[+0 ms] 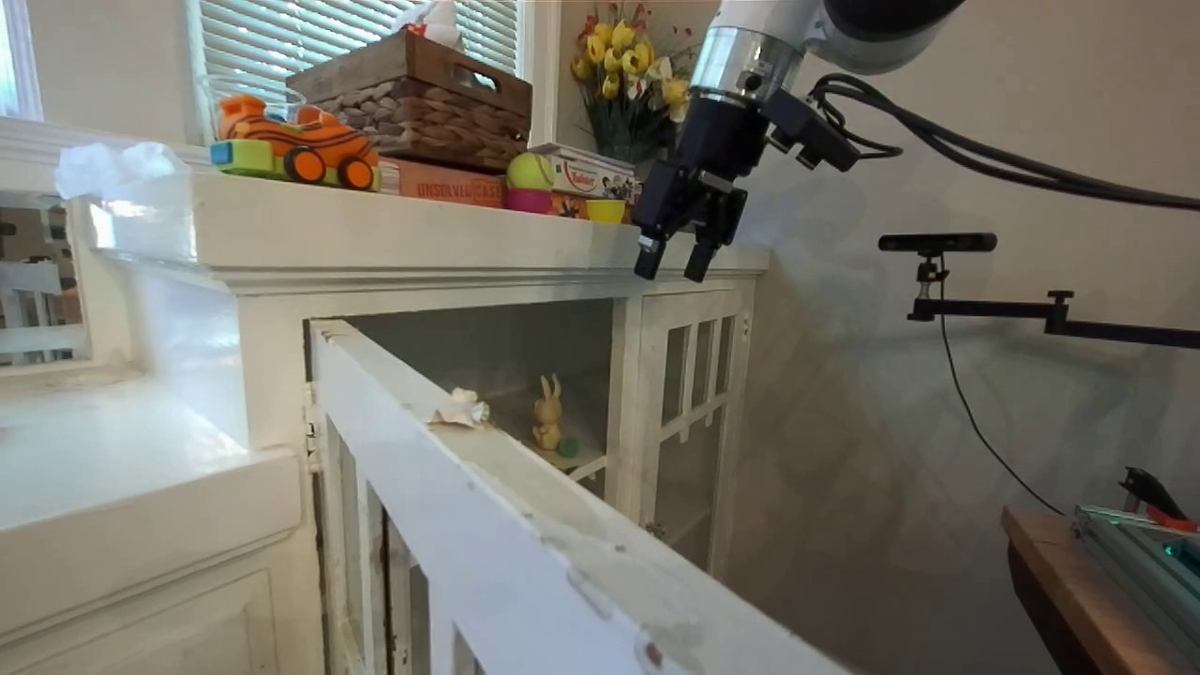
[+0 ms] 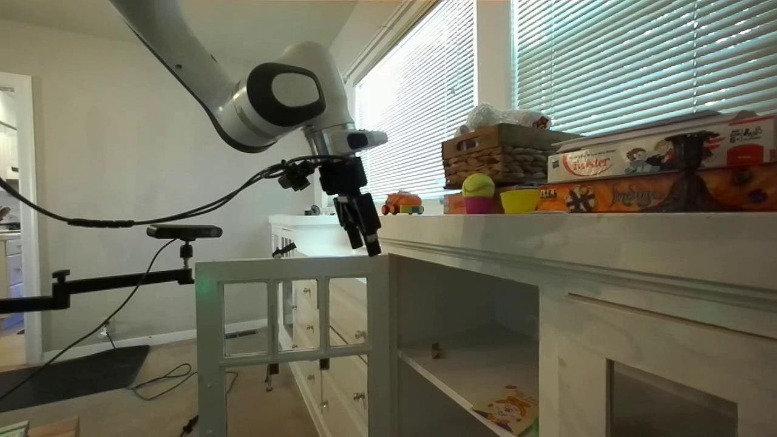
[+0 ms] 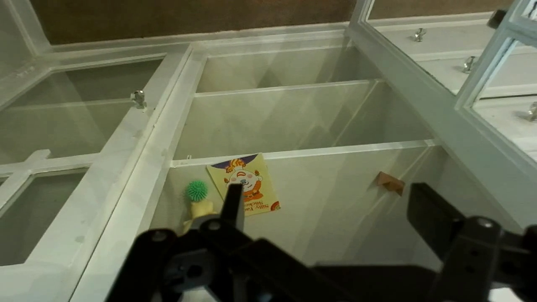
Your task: Remove the green toy from the open cabinet then place it inside the yellow bowl.
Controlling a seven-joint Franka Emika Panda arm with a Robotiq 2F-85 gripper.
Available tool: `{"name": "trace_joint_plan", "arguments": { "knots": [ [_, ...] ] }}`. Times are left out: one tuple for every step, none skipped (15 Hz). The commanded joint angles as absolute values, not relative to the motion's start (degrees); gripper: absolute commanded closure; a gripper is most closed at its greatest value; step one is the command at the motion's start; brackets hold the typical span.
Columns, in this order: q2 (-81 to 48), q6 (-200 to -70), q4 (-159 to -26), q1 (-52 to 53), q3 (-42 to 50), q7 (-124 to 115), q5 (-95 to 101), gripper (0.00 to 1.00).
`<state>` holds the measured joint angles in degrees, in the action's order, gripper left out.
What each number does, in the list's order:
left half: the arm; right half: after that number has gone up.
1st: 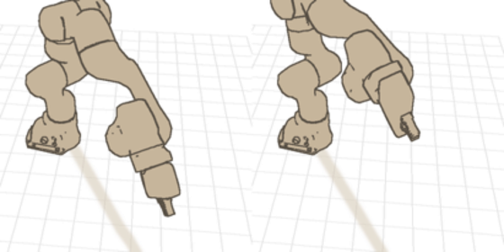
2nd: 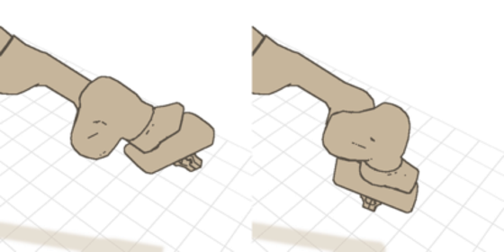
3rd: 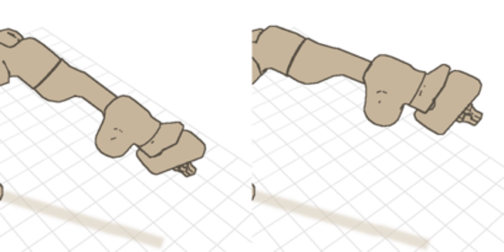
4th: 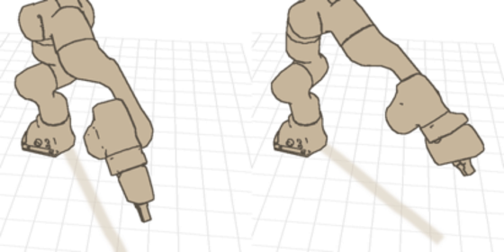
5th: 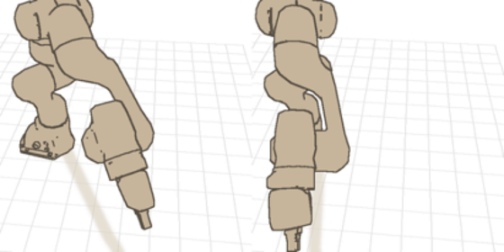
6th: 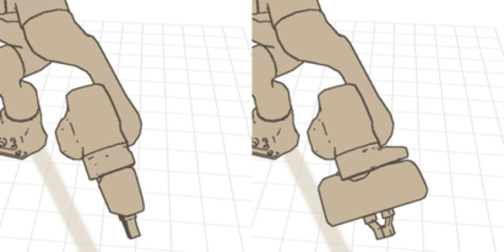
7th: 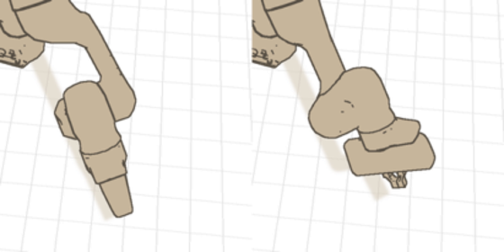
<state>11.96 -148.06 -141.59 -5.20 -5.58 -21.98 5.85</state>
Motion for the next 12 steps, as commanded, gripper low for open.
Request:
{"name": "trace_joint_plan", "arguments": {
  "knots": [
    [11.07,-151.83,-142.4,-5.86,-5.67,-23.79,10.39,0.0],
    [9.7,-154.73,-142.85,-7.84,-6.4,-26.07,16.32,0.0],
    [8.9,-156.28,-142.94,-8.59,-6.3,-26.7,19.31,0.0],
    [7.8,-158.04,-143.1,-10.22,-6.51,-29.02,24.69,0.0],
    [6.69,-159.64,-143.19,-11.05,-6.22,-30.56,28.45,0.0],
    [5.52,-160.17,-142.92,-11.93,-5.87,-32.81,32.32,0.0],
    [4.26,-161.32,-142.7,-13.45,-6.38,-35.39,36.41,0.0],
    [3.37,-161.82,-142.41,-14.1,-6.19,-37.73,39.67,0.0],
    [2.19,-162.29,-141.96,-14.8,-6.04,-40.95,42.95,0.0],
    [1.32,-162.35,-141.6,-15.2,-5.91,-44.04,45.49,0.0],
    [0.11,-162.91,-141.22,-15.48,-5.74,-47.13,47.58,0.0],
    [-0.83,-163.6,-140.86,-15.82,-5.53,-50.58,50.37,0.0]
  ]
}}
